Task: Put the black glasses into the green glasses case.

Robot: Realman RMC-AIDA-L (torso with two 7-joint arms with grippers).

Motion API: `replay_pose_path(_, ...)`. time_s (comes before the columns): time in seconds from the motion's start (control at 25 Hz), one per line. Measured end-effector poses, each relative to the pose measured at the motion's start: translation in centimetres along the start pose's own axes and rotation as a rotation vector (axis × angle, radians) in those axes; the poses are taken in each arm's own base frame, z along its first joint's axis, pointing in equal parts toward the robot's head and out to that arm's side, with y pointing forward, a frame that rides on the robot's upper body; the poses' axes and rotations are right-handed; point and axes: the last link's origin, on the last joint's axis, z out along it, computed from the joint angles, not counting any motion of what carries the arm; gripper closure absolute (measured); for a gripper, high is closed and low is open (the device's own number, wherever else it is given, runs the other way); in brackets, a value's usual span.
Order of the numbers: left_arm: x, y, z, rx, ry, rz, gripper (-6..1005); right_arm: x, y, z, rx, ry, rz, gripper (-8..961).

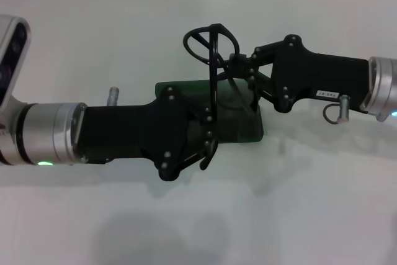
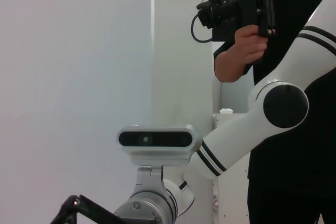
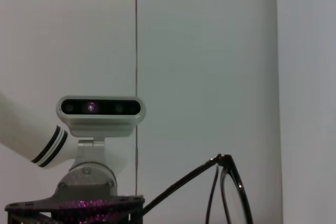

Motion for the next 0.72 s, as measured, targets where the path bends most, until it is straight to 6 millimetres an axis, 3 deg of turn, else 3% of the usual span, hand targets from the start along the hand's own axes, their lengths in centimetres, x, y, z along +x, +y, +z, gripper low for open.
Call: replay_pose_path(0.72,-0.02,-0.22,0.62,-0.007,0.011,0.007,997,-0.59,0.35,0.63,-0.037,-0.034,0.003,907)
